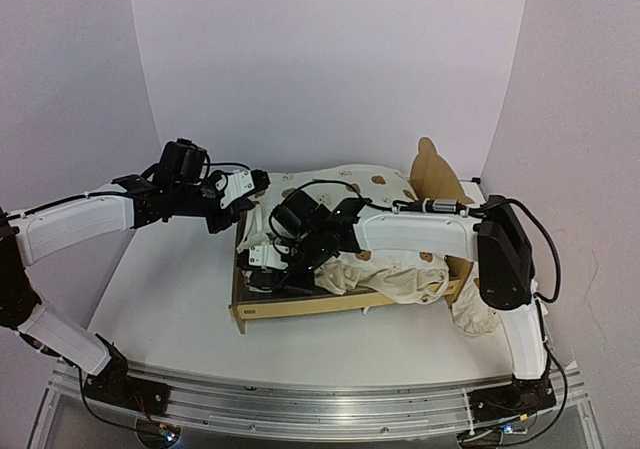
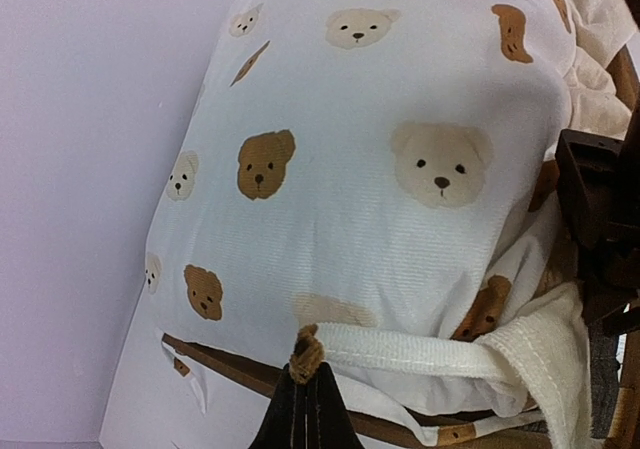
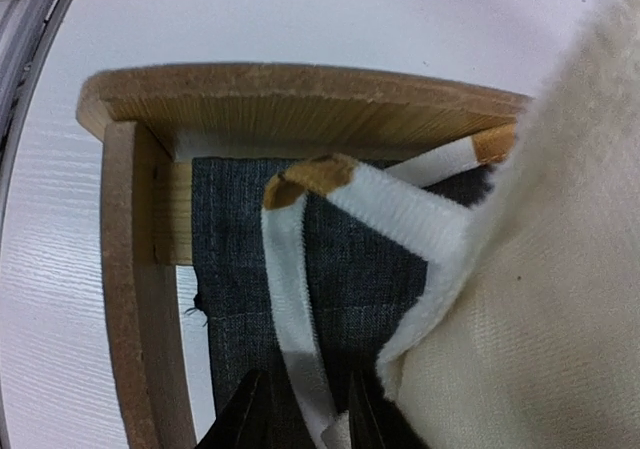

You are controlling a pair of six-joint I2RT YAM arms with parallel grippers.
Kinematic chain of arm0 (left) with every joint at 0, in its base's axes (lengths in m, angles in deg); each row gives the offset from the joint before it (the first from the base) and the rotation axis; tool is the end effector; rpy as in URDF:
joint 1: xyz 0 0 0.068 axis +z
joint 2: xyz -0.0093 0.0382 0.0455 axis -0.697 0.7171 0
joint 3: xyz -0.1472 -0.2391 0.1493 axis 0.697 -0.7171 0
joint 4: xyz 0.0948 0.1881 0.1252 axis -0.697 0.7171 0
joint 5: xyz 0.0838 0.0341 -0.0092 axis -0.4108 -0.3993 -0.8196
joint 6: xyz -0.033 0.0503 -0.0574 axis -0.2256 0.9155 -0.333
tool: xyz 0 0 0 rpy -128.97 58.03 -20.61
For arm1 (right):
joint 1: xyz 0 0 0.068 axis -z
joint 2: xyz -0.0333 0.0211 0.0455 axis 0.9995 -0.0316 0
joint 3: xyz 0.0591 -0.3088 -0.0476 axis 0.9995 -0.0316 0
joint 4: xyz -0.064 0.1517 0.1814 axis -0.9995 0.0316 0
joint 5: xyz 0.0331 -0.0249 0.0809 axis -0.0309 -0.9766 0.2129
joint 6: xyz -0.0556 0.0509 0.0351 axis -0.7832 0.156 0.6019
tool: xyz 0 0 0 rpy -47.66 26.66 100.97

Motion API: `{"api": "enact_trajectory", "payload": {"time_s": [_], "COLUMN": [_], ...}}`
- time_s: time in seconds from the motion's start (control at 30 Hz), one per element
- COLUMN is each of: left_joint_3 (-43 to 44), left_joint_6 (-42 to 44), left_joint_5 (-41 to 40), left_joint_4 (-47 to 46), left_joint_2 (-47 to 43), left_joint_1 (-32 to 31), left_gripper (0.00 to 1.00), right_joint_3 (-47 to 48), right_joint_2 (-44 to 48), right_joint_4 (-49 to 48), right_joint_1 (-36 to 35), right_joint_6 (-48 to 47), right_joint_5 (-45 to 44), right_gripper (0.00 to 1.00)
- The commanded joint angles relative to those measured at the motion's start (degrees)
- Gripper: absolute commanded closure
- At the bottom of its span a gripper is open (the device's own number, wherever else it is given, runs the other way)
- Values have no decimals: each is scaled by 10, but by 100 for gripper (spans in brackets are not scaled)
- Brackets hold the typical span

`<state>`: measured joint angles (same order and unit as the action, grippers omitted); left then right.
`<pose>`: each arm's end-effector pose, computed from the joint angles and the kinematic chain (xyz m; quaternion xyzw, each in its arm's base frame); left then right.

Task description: Set up the pet bed

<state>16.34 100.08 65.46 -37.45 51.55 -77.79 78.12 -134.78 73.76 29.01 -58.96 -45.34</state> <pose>0.2627 -0.1914 0.3285 0.5864 0.6492 -0.0381 0.4830 0.2616 0.4548 0.2233 -0.7335 0.5976 0.1066 0.3058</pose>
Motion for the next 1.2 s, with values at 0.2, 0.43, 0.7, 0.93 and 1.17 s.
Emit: {"api": "enact_trajectory", "payload": {"time_s": [0.2,0.43,0.7,0.93,1.17], "left_joint_3": [-1,-1,-10,-12,-18], "left_joint_6": [-11,-14,-7,-5,-7], "left_joint_5": [-8,-6,-1,3,3], "left_joint_4": [-22,-14,-21,-25,-25], "left_joint_2": [4,0,-6,-9,-17], "left_joint_1": [-1,-1,-1,-1,-1], "left_gripper": [100,100,100,100,100], "right_joint_3": [-9,-12,-34,-35,-113], "right_joint_2": [-49,13,90,111,143], "right_joint_4": [12,18,21,-3,-112], "right_joint_1": [-1,-1,3,2,3], "right_joint_6": [-5,73,264,343,394], "right_joint_5": [-45,16,157,180,154], "right_gripper": [76,97,100,100,100]}}
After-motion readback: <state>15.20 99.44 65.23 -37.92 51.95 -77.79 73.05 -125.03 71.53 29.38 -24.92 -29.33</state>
